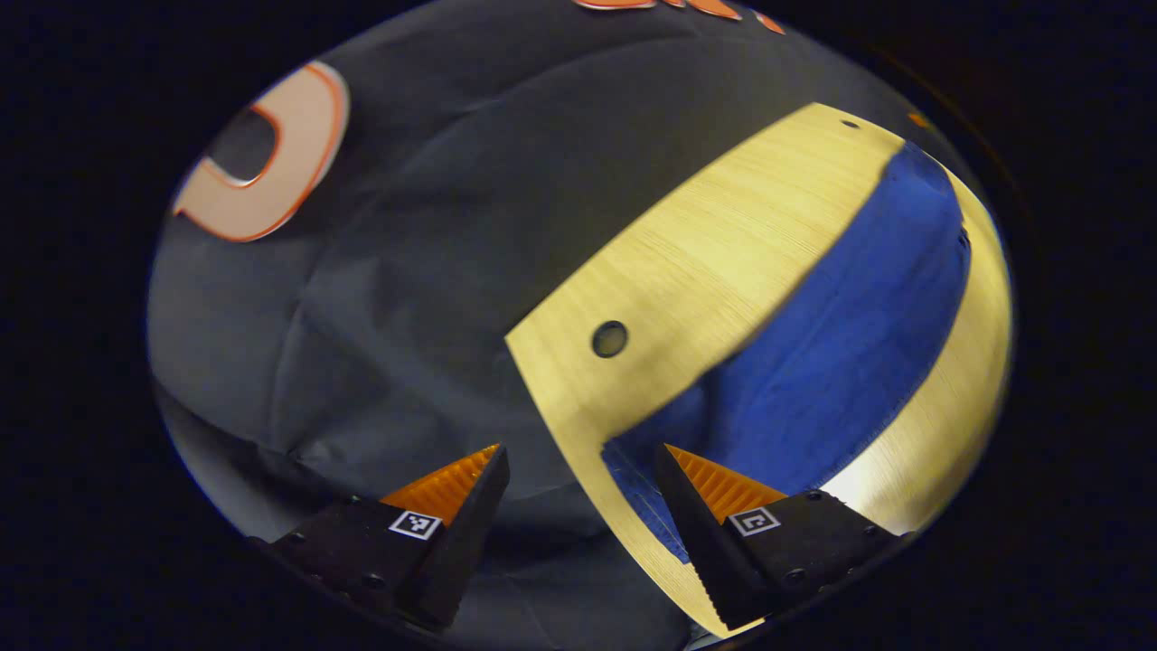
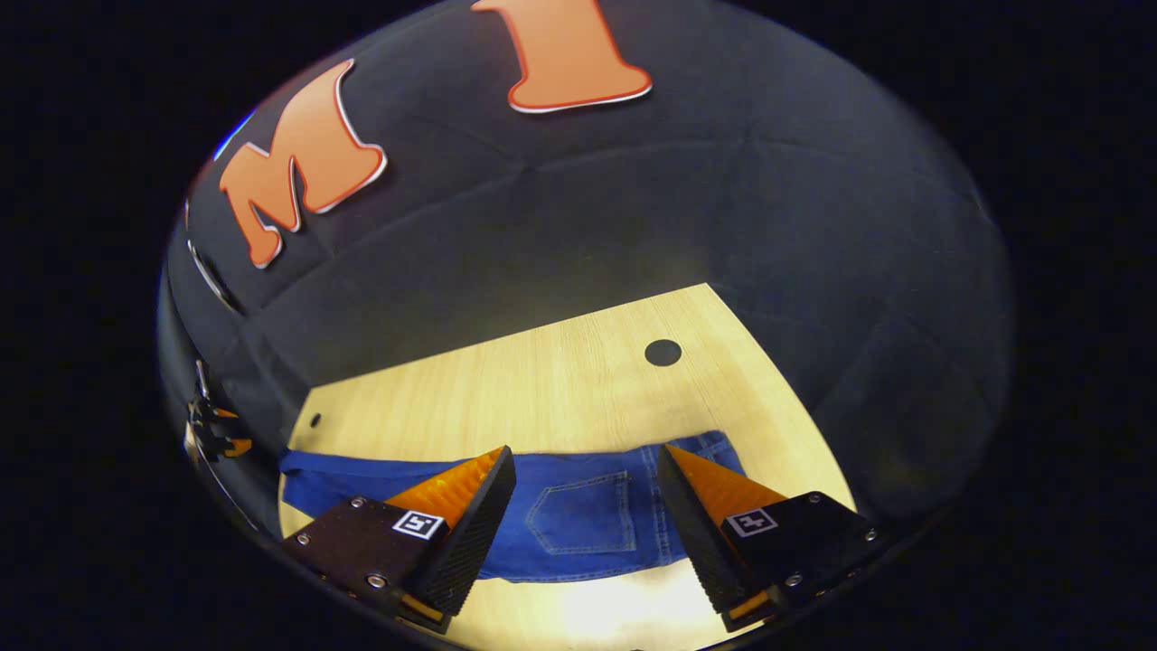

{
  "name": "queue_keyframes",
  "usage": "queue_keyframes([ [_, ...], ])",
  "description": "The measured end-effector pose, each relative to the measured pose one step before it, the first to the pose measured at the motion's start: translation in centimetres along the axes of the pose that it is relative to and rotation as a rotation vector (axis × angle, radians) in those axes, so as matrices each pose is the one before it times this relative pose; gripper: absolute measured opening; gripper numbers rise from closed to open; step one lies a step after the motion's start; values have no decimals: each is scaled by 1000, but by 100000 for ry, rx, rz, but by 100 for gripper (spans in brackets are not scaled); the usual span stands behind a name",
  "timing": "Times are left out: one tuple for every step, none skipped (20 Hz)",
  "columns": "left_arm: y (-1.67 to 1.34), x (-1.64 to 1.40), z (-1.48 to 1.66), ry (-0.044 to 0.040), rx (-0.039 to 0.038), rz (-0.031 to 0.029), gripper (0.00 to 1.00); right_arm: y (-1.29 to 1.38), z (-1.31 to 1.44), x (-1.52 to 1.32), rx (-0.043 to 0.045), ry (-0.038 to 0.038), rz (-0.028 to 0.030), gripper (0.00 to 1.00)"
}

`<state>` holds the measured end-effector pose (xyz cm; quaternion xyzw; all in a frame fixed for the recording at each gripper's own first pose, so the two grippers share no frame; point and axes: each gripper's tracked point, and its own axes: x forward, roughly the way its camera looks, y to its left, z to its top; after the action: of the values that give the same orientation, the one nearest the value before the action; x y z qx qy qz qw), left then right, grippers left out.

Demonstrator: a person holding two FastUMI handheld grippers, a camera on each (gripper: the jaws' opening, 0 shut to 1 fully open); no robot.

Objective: Grasp the waist and the cuffs of the jeans and fold them to make the two legs overlap; first hold the waist and fold one-third of the jeans toward the cuffs, then hold the cuffs and fold the remaining one-third in the same direction to finish folding.

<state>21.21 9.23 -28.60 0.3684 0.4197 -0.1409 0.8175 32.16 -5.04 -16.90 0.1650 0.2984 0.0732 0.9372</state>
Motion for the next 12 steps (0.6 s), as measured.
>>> queue_keyframes([
  [650,-506,1111,-2486,-5262,3084,99,565,-332,31,5676,-459,2794,98],
  [329,-625,484,-3573,-5049,1953,99,648,-137,187,7277,-816,4788,98],
  [447,-789,53,-3868,-5968,1096,99,375,-44,312,7429,-1636,5035,98],
  [-114,-805,548,-4814,-7672,178,99,-31,234,104,7115,-2127,3446,98],
  [-480,-614,576,-5017,-8390,-205,99,-341,126,-143,6169,-2222,1340,98],
  [48,-951,1040,-5910,-8748,356,99,-719,321,16,4002,-2540,-629,98],
  [481,-117,1189,-6023,-8340,-15,99,-675,243,-144,1360,-2349,-2376,98],
  [259,-383,623,-5135,-6414,59,99,-1522,421,-158,466,-1811,-4453,98],
  [47,1249,-510,-3976,-4578,575,99,-1808,-171,-277,1210,-235,-4860,98],
  [257,631,-551,-2661,-3371,106,99,-1716,-531,-11,2494,1088,-3685,98],
  [-110,2,270,-1722,-2889,-336,99,-2048,-1160,141,3891,865,-2859,98],
  [-16,220,84,-2105,-3006,-643,99,-1537,-532,350,3733,499,-2388,97],
])
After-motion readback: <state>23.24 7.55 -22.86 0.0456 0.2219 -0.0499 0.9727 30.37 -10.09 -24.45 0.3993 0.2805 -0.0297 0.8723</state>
